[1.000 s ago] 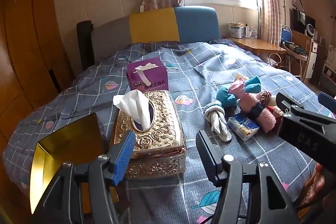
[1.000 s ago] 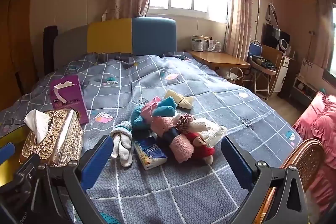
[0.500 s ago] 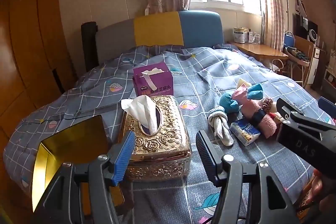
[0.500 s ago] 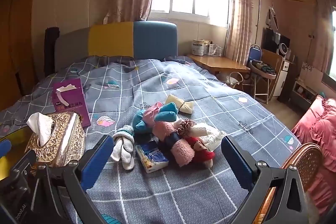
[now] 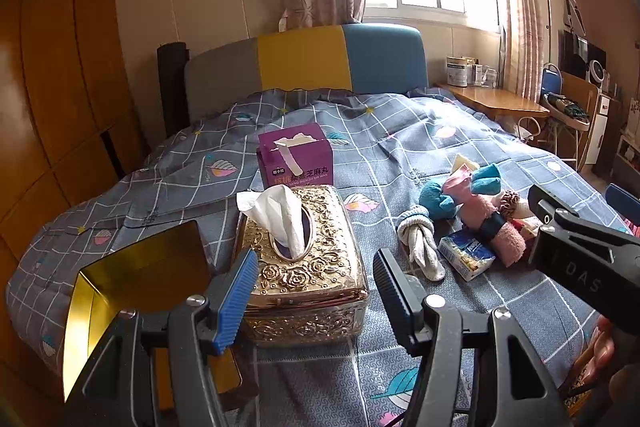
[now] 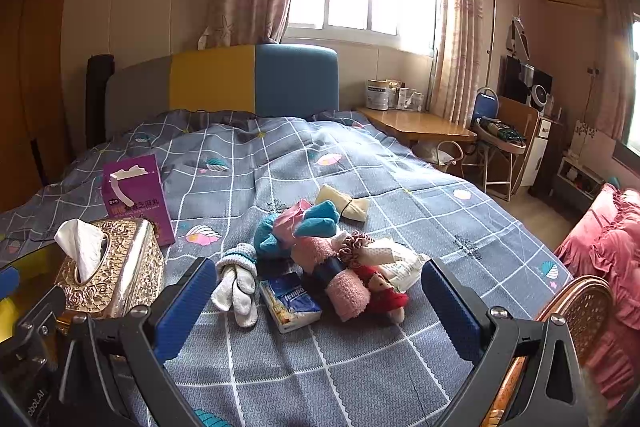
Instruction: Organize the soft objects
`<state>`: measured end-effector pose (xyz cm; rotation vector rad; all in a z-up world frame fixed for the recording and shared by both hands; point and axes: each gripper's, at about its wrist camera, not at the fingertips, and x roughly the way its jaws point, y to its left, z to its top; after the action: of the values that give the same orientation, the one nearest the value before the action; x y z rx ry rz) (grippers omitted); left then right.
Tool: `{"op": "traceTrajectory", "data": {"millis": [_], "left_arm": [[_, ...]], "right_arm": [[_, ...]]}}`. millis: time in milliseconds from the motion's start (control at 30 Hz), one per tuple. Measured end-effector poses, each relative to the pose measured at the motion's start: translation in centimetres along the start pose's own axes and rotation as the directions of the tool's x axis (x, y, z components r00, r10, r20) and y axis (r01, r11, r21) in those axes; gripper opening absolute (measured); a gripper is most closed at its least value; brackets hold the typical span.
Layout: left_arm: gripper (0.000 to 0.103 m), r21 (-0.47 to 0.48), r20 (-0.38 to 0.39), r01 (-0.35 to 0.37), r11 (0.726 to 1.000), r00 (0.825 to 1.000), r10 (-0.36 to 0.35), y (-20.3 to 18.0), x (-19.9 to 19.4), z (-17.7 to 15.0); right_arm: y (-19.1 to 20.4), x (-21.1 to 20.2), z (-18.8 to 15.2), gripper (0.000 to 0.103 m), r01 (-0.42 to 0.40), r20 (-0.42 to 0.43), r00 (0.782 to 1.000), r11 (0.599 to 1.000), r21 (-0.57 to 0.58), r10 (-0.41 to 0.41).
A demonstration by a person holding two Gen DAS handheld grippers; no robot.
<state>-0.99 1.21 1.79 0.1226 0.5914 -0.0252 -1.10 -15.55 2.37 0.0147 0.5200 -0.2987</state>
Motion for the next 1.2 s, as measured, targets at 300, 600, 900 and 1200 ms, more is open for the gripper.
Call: {"op": "traceTrajectory", "data": {"millis": [300, 600, 900, 1200], "left_arm": [[0.061, -0.005, -0.004, -0.002, 1.0, 1.0, 0.002, 0.2, 0.1, 0.0], [0.061, 0.002, -0.009, 0.003, 1.0, 1.0, -0.003, 0.1, 0.1, 0.2], [0.061, 0.031, -0.009, 0.011, 0.999, 1.0, -0.01, -0.7, 0.3, 0.3], [0.061, 0.044, -0.05, 0.036, 0.998, 0.998, -0.034, -1.5, 1.4, 0.1]], "right_arm": [[0.0, 0.0, 0.2, 0.103, -0.001, 0.003, 1.0, 1.0, -0.003, 0.001], [-0.6, 0.6, 0.5, 0.103, 0.011, 0.0, 1.0, 1.0, 0.003, -0.011], [-1.3, 1.7, 1.2, 0.103, 0.022, 0.007, 1.0, 1.0, 0.001, -0.022], [-3.9, 3.7, 2.1, 0.103, 0.059, -0.015, 0.998, 0.997, 0.05, -0.058]]}}
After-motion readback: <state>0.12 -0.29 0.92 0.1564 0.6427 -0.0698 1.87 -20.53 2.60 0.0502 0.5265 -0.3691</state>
